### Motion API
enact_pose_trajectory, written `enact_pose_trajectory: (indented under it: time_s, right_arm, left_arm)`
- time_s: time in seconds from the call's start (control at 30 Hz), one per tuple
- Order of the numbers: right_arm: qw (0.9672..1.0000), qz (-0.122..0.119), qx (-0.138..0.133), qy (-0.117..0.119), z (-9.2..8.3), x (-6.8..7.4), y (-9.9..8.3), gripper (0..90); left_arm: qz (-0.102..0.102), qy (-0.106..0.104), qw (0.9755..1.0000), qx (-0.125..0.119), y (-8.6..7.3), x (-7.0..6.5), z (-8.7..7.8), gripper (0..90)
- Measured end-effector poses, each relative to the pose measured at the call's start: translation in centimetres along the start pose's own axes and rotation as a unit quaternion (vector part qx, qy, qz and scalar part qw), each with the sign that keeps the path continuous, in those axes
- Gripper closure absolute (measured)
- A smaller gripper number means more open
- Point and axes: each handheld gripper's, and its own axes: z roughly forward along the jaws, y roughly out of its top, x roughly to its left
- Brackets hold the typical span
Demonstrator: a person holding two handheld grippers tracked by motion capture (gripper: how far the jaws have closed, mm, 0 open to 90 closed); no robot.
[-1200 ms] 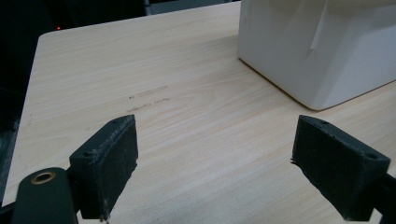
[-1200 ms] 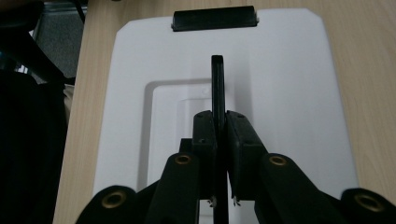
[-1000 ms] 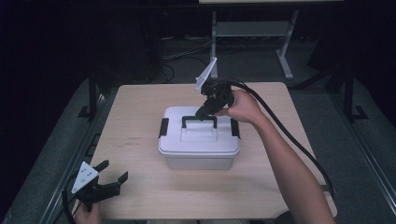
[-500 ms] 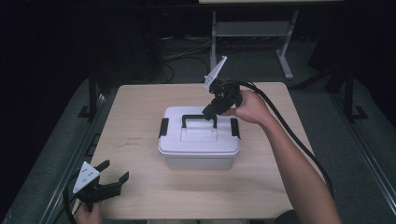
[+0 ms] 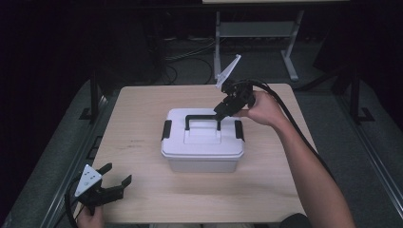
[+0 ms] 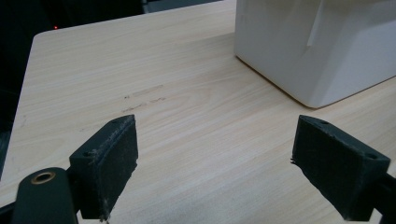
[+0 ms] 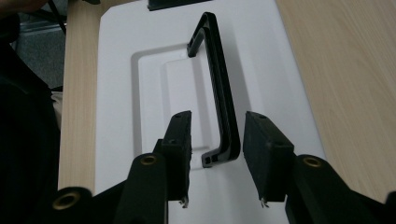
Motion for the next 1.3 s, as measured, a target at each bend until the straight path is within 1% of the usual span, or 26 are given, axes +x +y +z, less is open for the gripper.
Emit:
enact_pose_trajectory:
  time_s: [0.2,0.67,0.8,0.93,1.03,1.3]
  right_arm:
    - [0.9999,0.015,0.001,-0.004,-0.5,-0.1,-0.7,55.7]
    - [0.9994,0.032,-0.003,-0.016,-1.5,-0.1,-2.0,48.1]
    - [0.9992,0.036,0.0,-0.018,-1.8,-0.1,-2.4,47.0]
    - [0.9989,0.042,-0.005,-0.02,-2.2,-0.2,-2.9,46.7]
    - [0.9988,0.044,-0.002,-0.022,-2.3,-0.2,-3.2,45.6]
    - [0.998,0.056,-0.006,-0.028,-2.8,-0.2,-4.4,44.2]
  left_arm:
    - [0.0,0.0,1.0,0.001,0.0,0.1,0.0,13.4]
    - [0.002,0.001,1.0,0.0,0.0,0.1,-0.1,13.4]
    - [0.001,0.0,1.0,0.001,-0.1,0.1,-0.1,13.4]
    - [0.001,0.0,1.0,0.001,-0.1,0.1,-0.1,13.4]
    - [0.002,0.001,1.0,0.001,-0.1,0.1,-0.1,13.5]
    - [0.001,0.0,1.0,0.0,-0.1,0.1,0.0,13.4]
